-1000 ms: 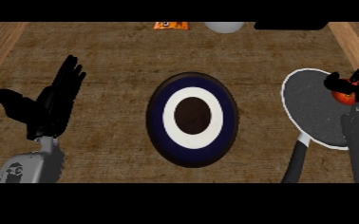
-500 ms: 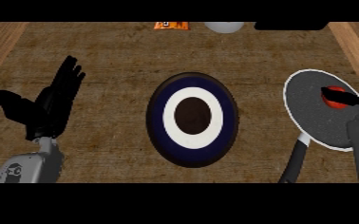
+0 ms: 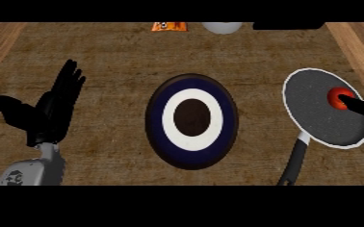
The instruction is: Pick the tomato from the plate and place it in the pan
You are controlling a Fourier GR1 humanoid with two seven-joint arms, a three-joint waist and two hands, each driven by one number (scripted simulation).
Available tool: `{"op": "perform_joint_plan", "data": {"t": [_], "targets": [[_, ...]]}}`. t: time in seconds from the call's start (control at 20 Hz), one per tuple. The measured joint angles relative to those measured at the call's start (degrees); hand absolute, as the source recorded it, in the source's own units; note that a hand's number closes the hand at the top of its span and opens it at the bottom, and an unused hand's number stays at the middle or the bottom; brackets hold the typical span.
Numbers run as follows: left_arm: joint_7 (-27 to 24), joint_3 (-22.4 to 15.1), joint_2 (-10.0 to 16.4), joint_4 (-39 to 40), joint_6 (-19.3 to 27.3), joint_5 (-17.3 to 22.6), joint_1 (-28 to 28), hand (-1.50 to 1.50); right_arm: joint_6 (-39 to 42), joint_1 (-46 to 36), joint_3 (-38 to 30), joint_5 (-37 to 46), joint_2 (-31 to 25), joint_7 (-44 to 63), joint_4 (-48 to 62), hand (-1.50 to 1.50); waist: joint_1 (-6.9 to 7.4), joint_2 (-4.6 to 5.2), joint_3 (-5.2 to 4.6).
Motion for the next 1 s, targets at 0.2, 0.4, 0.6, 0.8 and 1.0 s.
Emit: {"op": "perform_joint_plan", "data": {"t": [0.2,0.4,0.6,0.8,1.0], "targets": [[0.5,0.9,0.6,-0.1,-0.2,0.4,0.5,0.00,2.6,7.6,-3.1,-9.5,3.3,-4.4,-11.1,-1.50,-0.94,-0.24,-0.04],[0.8,2.0,1.6,-0.5,-0.7,1.0,0.5,0.00,7.2,16.8,-5.1,-19.0,8.0,-9.2,-23.4,-1.50,-1.45,-0.35,-0.05],[1.3,1.7,1.2,-1.2,-0.5,0.9,0.6,0.00,14.0,27.1,-6.7,-27.9,12.3,-13.2,-34.7,-1.50,-1.29,-0.24,-0.06],[1.0,1.6,1.0,0.6,-0.6,0.5,-1.1,0.00,16.7,37.8,-5.9,-34.2,15.7,-17.2,-42.6,-1.50,-0.66,0.03,-0.05],[1.3,1.5,0.8,-0.5,-1.0,0.5,-0.5,0.00,16.4,44.7,-4.2,-37.0,17.0,-17.6,-47.8,-1.50,0.07,0.19,-0.03]]}}
